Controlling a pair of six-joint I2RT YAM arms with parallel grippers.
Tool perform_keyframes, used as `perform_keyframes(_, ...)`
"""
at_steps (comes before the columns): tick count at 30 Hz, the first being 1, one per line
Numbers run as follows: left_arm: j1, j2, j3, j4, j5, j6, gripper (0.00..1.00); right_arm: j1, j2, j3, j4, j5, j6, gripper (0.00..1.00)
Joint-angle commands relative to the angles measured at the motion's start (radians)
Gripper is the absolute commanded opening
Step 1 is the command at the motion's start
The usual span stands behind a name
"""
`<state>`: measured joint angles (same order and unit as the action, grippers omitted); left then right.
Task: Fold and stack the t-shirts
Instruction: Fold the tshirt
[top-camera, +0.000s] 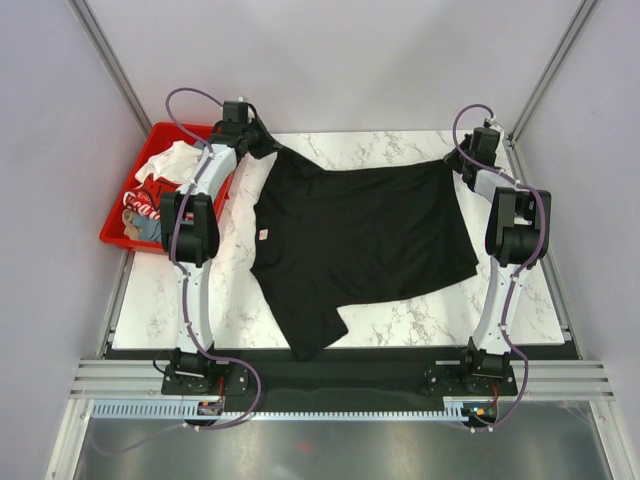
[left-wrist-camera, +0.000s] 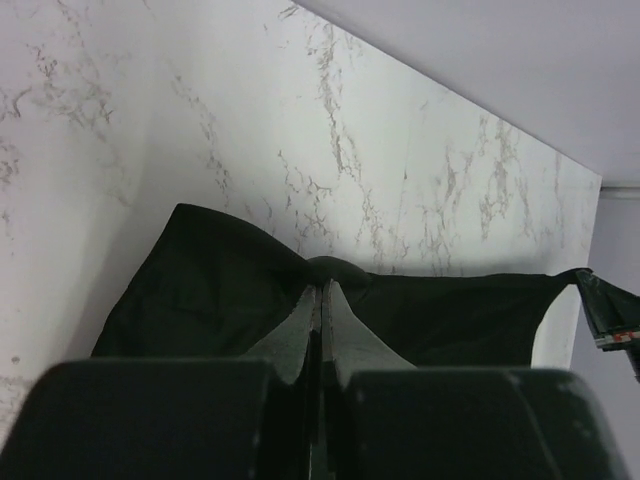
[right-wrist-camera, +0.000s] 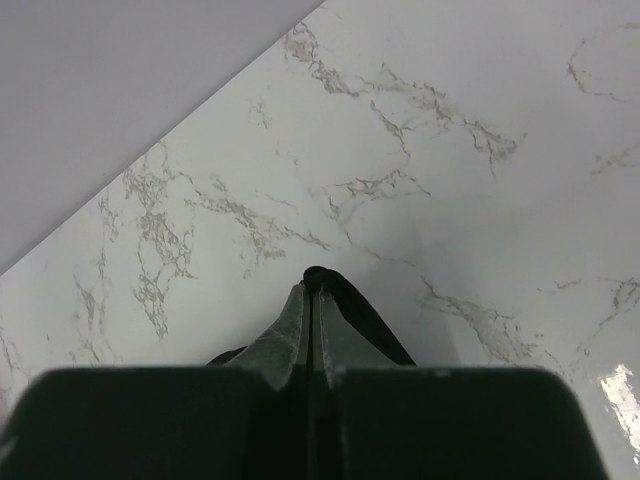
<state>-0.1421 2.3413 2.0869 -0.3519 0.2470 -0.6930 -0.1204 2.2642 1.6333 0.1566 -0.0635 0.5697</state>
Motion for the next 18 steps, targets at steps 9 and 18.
perform_keyframes(9, 0.019, -0.206, -0.034, -0.031, 0.126, -0.057, 0.02, -0.016, -0.048, 0.016, -0.028, -0.05, -0.042, 0.0)
perform_keyframes(18, 0.022, -0.341, -0.194, -0.108, 0.117, -0.01, 0.02, -0.018, -0.098, -0.026, -0.04, -0.056, -0.025, 0.0)
